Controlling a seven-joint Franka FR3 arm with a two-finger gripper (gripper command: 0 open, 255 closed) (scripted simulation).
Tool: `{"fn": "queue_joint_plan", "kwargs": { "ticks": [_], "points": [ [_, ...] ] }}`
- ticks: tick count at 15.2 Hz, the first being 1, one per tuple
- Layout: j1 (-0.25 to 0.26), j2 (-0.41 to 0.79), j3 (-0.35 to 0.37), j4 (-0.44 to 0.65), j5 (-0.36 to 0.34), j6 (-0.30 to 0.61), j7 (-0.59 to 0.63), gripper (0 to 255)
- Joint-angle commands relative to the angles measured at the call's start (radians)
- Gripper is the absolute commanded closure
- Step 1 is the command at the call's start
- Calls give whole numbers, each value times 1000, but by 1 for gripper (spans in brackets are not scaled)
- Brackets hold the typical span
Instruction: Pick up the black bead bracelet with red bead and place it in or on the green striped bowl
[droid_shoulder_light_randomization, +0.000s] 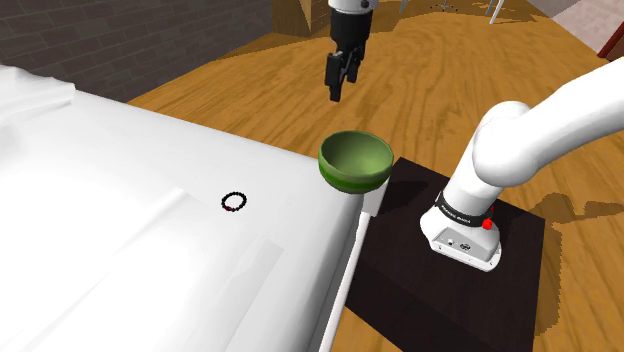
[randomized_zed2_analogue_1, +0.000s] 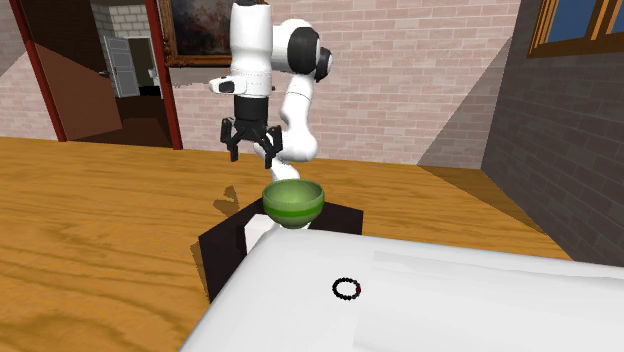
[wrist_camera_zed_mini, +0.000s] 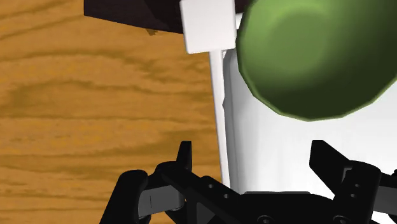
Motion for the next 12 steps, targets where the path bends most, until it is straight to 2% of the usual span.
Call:
{"fn": "queue_joint_plan", "kwargs": {
  "ticks": [1,7,12],
  "points": [
    [9,51,31,10,15,40,27,0],
    [35,206,131,51,44,154,117,0],
    [49,357,214,113,34,241,202,0]
  ]
}}
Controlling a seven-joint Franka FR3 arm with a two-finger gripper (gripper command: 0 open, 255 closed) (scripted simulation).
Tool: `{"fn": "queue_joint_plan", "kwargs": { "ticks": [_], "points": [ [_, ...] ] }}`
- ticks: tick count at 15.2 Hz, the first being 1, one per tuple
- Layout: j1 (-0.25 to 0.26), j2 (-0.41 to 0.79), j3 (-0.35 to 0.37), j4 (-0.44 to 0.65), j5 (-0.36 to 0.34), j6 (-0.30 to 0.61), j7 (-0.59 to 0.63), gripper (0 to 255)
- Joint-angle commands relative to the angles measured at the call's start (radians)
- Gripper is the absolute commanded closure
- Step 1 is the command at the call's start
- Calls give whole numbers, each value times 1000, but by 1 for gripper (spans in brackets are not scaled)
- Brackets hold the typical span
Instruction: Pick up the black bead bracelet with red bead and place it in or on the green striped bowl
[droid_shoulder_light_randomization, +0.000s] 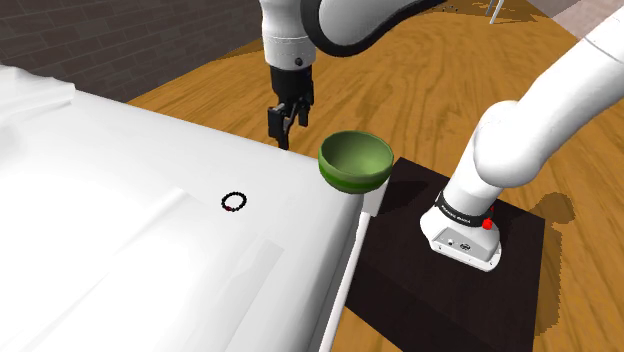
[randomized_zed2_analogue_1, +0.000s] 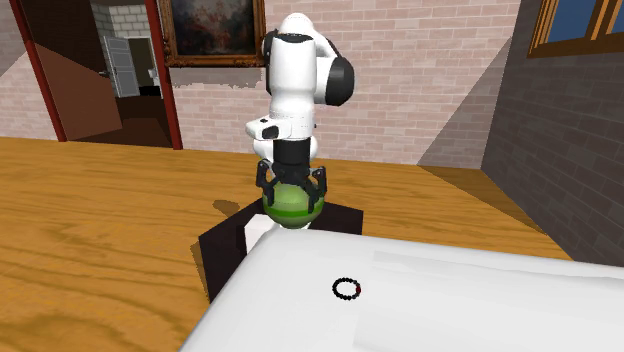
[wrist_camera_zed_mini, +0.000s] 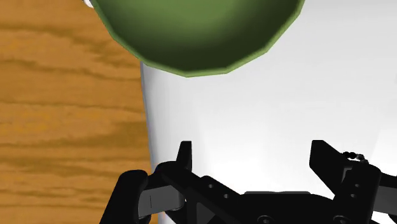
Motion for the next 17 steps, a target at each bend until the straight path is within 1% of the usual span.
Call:
{"fn": "queue_joint_plan", "kwargs": {
  "ticks": [1,4,7,12,17],
  "points": [
    [4,71,34,31,-12,38,38,0],
    [13,173,80,84,-44,81,97,0],
    [28,283,118,147,-92,116,163,0],
    [76,466,153,268,-191,150,270,0],
    [83,500,147,235,-217,211,287,0]
  ]
}}
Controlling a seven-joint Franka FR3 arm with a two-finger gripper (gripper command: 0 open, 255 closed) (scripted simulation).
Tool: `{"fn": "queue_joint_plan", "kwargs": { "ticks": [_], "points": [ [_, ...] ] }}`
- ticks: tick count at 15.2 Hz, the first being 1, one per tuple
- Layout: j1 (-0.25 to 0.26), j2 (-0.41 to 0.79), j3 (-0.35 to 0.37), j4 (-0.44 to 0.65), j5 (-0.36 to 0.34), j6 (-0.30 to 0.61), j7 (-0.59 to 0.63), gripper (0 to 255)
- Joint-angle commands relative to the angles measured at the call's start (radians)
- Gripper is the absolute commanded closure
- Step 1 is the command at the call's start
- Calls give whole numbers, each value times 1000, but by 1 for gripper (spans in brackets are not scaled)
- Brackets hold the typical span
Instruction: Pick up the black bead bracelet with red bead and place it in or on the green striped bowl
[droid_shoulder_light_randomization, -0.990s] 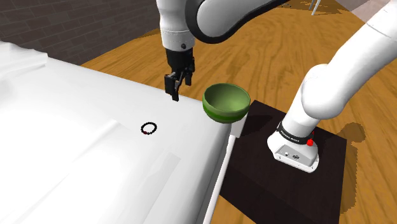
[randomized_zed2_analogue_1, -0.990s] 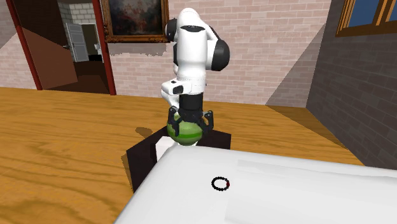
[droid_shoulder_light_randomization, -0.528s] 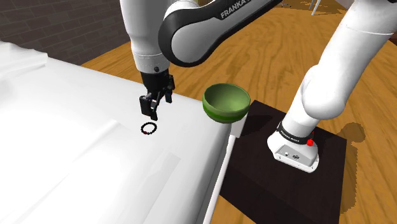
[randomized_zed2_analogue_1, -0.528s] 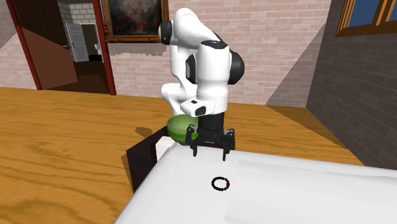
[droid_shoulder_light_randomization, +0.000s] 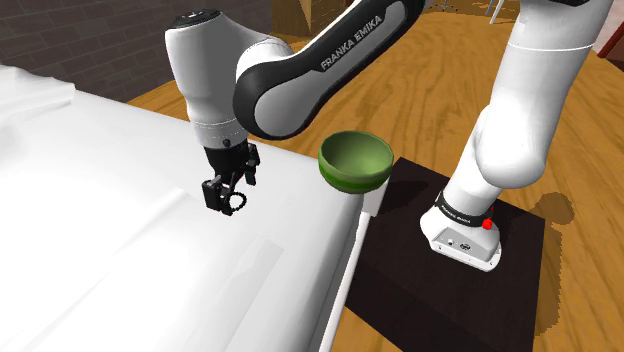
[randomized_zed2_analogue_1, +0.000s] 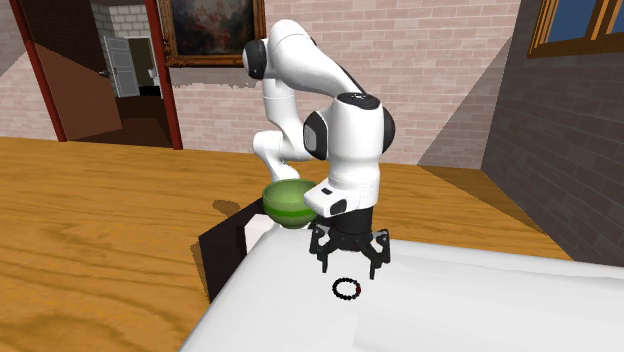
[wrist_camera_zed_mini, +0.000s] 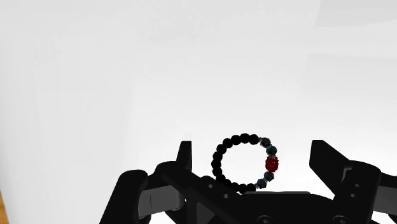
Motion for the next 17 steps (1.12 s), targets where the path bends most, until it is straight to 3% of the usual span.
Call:
{"fn": "queue_joint_plan", "kwargs": {
  "ticks": [1,10,11,17],
  "points": [
    [2,10,-2,-18,-8,26,7,0],
    [4,22,-4,-27,-18,45,13,0],
    [4,22,-4,-27,-18,45,13,255],
    [3,26,-6,-24,-20,46,12,255]
  ]
}}
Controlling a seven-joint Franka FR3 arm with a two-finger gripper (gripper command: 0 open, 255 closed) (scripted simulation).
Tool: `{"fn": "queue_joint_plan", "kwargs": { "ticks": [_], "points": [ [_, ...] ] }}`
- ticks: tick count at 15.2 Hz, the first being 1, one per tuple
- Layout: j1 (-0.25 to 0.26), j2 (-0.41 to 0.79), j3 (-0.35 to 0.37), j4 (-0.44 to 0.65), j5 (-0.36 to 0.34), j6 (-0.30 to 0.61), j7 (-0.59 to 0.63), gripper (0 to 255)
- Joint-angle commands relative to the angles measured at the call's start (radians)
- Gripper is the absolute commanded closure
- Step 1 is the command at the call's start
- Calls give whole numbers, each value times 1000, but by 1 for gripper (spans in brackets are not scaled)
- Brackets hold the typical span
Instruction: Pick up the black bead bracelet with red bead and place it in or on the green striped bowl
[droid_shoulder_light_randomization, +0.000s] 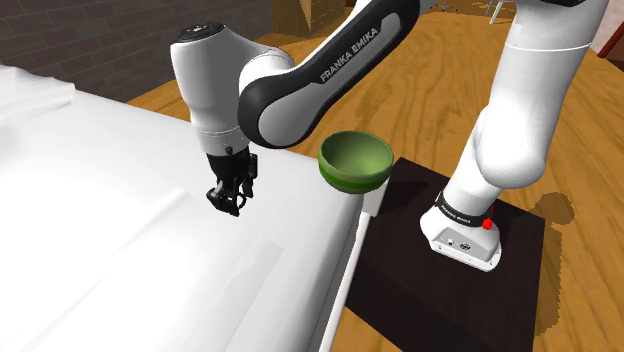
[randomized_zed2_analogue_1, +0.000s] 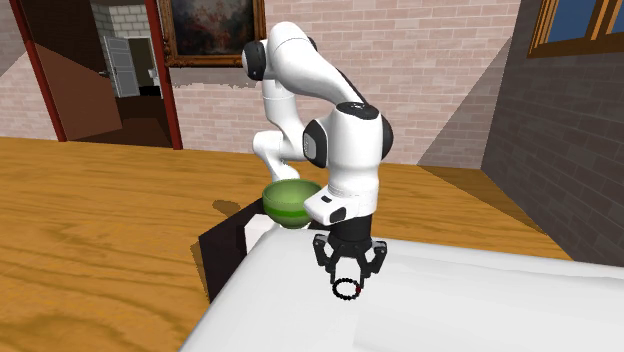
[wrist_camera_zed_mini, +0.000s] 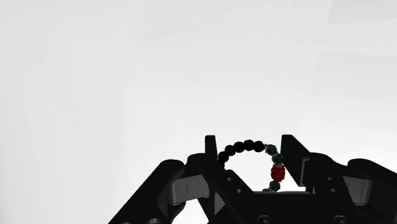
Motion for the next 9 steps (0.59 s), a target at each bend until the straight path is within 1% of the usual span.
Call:
{"fn": "queue_joint_plan", "kwargs": {
  "ticks": [1,3,9],
  "points": [
    [0,8,-1,-3,-1,5,0,255],
    [0,3,1,-6,2,3,1,255],
    [-8,-41,9,30,36,-68,-22,255]
  ]
}}
